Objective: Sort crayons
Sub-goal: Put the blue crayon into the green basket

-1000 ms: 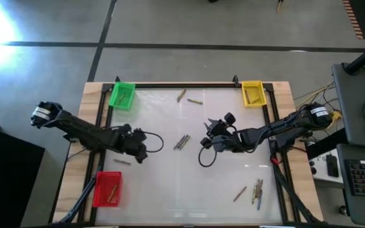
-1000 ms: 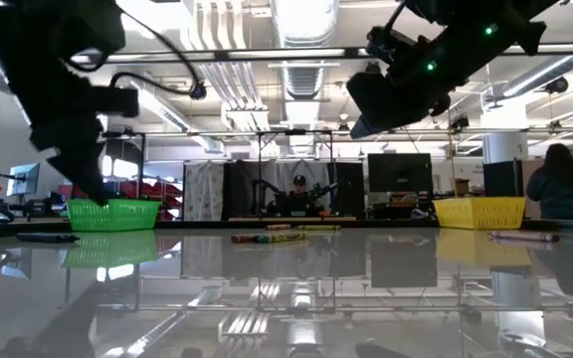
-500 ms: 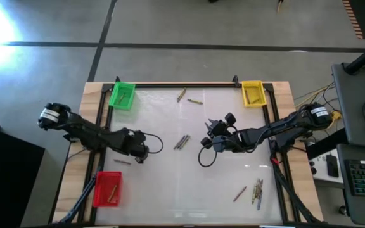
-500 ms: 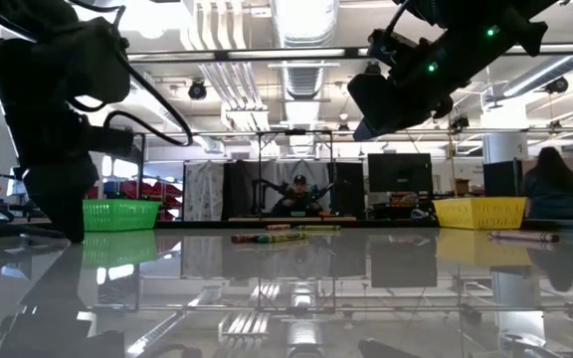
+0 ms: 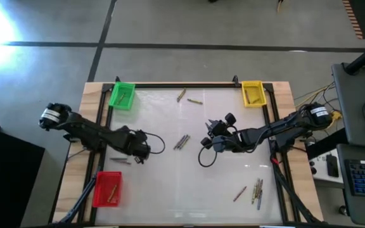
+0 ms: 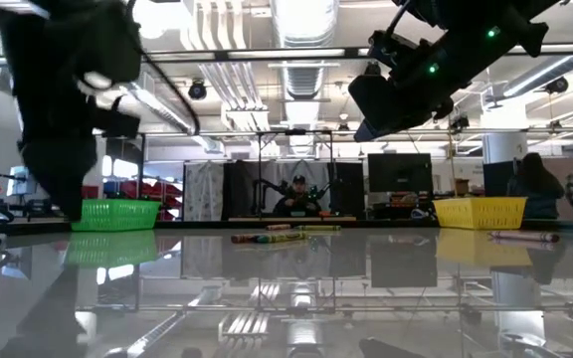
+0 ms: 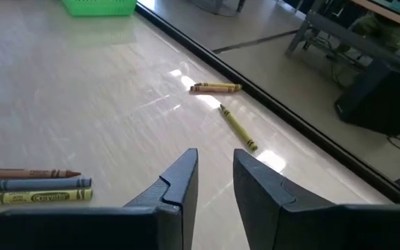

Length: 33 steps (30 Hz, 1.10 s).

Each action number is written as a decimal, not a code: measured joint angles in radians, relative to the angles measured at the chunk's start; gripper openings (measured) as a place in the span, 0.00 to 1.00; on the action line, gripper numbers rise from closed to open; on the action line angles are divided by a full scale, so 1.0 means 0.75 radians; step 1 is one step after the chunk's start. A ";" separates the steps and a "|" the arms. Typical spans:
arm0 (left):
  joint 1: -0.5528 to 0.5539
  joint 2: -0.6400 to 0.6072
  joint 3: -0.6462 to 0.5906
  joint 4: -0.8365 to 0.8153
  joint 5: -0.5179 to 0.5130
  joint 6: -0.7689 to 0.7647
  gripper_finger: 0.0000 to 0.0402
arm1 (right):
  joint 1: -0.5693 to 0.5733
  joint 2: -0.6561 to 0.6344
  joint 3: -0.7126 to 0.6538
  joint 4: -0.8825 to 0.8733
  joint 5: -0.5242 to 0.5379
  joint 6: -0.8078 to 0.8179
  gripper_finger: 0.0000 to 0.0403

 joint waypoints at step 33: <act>-0.062 -0.396 -0.468 2.379 -0.028 0.608 0.32 | -0.155 -0.219 0.155 0.150 -1.845 -0.220 0.13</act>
